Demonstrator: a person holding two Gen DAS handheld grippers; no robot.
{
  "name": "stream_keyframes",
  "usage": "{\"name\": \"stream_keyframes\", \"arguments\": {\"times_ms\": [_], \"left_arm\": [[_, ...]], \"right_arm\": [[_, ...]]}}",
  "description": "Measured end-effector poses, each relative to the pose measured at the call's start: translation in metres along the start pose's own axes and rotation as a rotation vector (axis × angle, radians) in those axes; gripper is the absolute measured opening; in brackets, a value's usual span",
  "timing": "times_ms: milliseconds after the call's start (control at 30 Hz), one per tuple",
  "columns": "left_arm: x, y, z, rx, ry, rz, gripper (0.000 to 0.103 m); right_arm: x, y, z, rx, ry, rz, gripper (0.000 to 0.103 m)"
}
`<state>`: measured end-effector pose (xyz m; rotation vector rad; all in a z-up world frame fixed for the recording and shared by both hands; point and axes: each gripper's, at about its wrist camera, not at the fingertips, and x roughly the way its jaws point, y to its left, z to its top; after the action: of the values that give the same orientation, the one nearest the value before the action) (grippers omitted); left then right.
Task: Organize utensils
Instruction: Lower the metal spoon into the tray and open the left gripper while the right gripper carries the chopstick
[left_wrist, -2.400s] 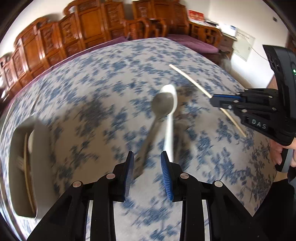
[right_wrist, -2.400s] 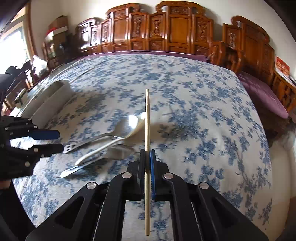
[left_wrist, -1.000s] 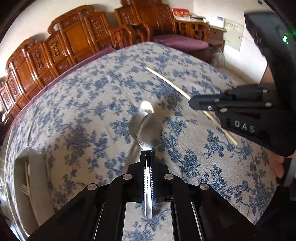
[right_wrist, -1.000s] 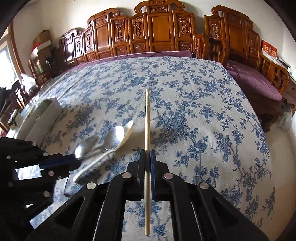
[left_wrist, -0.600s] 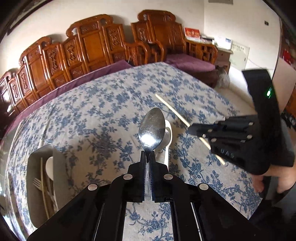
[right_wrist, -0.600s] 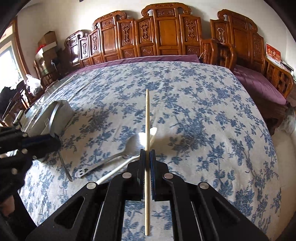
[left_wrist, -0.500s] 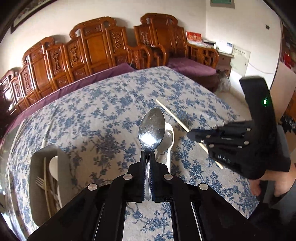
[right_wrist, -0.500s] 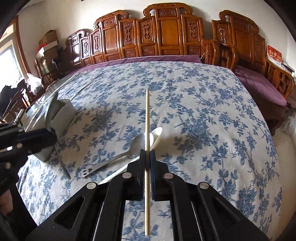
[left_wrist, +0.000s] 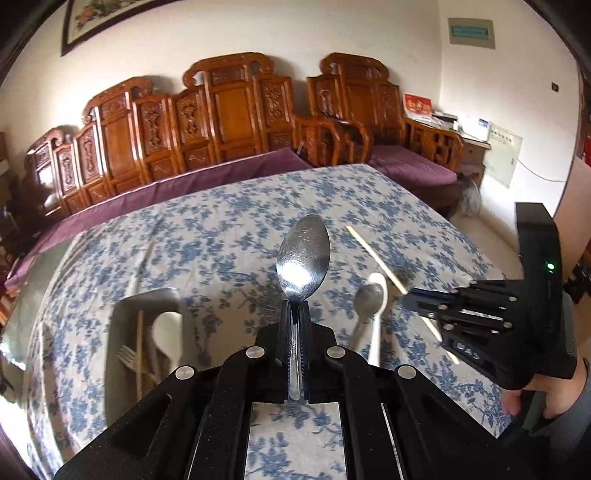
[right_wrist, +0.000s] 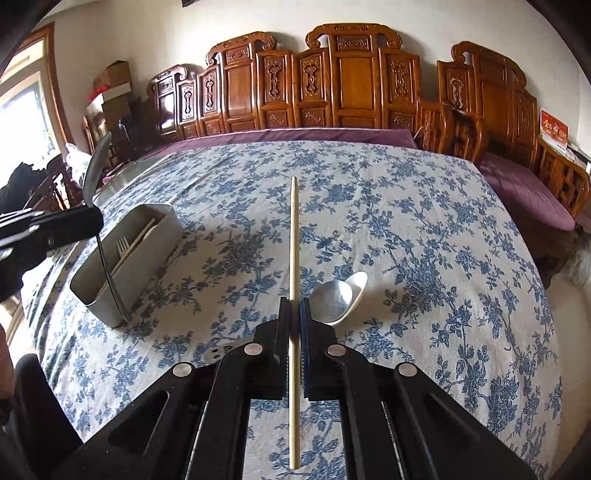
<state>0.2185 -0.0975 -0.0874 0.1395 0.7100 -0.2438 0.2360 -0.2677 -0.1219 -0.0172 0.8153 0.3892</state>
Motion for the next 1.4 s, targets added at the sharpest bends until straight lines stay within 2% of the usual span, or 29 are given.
{"name": "stream_keyframes", "arguments": {"times_ms": [333,600,967,1400], "left_arm": [[-0.025,0.053,-0.001,-0.051,-0.018,0.092,0.003],[-0.029,0.104,-0.011,-0.098,0.007,0.167,0.003],[0.013,0.150,-0.041,-0.139,0.128,0.213,0.003],[0.058,0.157,-0.061,-0.141,0.237,0.192,0.002]], "right_arm": [[-0.009,0.033,0.001,-0.020,-0.026,0.020,0.006],[-0.010,0.069,-0.001,-0.063,-0.043,0.044,0.006],[0.002,0.107,-0.004,-0.111,-0.027,0.073,0.006],[0.013,0.112,-0.006,-0.114,-0.016,0.070,0.006]]}}
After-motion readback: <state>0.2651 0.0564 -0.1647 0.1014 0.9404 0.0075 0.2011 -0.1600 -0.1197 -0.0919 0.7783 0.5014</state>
